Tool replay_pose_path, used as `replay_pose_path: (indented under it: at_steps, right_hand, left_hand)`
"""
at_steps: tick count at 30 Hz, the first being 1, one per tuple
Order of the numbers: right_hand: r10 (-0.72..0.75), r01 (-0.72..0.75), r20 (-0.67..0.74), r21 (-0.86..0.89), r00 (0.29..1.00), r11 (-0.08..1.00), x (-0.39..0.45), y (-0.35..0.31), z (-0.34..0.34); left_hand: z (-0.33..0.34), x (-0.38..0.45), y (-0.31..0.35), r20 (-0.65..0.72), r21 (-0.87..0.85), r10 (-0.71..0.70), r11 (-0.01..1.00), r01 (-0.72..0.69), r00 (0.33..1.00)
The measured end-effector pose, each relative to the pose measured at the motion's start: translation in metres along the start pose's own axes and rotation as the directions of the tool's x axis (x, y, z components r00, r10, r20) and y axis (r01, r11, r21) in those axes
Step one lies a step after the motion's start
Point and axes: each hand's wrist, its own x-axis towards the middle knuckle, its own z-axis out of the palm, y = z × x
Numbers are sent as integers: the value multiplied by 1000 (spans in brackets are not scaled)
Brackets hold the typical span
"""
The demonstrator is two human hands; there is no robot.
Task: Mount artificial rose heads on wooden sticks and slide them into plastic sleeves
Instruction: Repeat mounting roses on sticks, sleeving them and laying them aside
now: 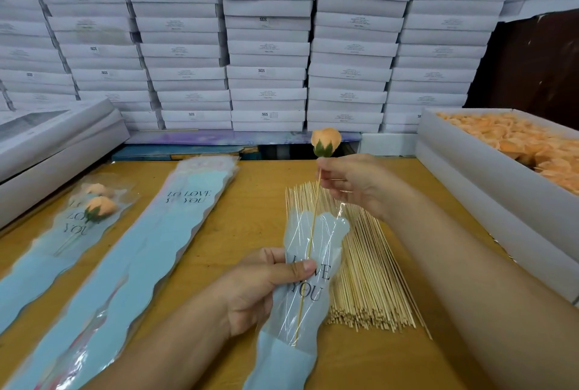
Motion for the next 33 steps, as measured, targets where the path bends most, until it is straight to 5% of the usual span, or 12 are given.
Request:
replay_pose_path:
  at_steps: [16, 23, 28, 33]
  right_hand:
    - [61, -31, 175, -169, 983, 985, -15, 33, -2]
    - [111, -98, 86, -142, 990, 985, -15, 22, -5]
    - [-75, 75, 7, -86, 997, 993, -9, 20, -12]
    - [-189, 199, 73, -162, 979, 967, -6, 22, -11]
  left_hand:
    - [-3, -2, 6, -24, -6, 37, 999, -37, 999]
    - [2, -6, 8, -55, 25, 56, 998, -55, 997]
    - [3, -7, 8, -68, 14, 56, 998, -55, 996]
    - [5, -8, 8, -70, 24, 41, 999, -39, 997]
